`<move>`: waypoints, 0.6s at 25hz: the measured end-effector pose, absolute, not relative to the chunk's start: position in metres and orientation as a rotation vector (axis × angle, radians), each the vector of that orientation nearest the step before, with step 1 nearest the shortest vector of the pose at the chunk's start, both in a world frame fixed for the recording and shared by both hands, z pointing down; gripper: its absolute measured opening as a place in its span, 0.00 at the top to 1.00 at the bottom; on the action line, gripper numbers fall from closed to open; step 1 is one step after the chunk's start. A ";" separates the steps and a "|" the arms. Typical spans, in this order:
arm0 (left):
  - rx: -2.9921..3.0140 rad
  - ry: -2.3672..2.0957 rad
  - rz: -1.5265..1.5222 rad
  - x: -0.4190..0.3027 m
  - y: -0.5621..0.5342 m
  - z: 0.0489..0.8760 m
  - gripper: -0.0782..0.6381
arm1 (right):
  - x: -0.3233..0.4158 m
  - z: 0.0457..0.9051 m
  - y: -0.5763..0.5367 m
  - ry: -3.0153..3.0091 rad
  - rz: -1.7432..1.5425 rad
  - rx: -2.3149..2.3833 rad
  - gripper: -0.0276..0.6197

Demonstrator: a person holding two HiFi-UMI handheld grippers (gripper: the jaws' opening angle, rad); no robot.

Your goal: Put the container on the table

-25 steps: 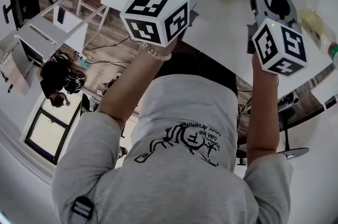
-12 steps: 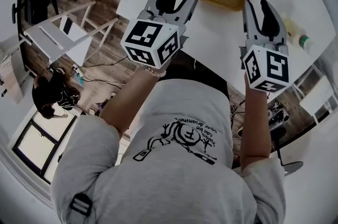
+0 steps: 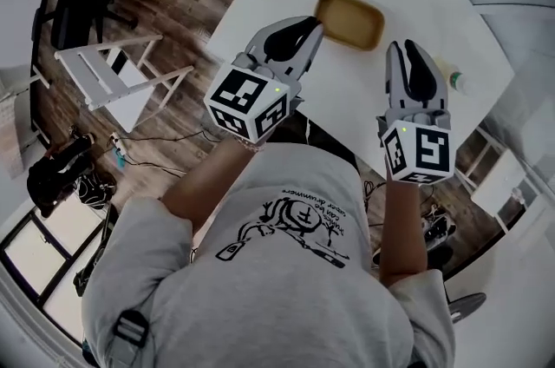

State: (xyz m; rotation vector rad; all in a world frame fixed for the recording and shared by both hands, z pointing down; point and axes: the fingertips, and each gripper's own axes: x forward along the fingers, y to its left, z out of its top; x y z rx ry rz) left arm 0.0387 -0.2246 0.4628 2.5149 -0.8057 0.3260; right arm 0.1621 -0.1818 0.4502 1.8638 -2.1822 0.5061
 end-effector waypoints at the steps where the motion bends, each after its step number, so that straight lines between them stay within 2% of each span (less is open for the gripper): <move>1: 2.525 -0.801 0.312 0.038 -0.220 0.453 0.85 | 0.160 0.440 -0.178 -2.191 0.492 1.867 0.84; 15: 2.630 -0.701 0.113 0.023 -0.164 0.330 0.88 | 0.129 0.324 -0.124 -2.289 0.336 1.901 0.90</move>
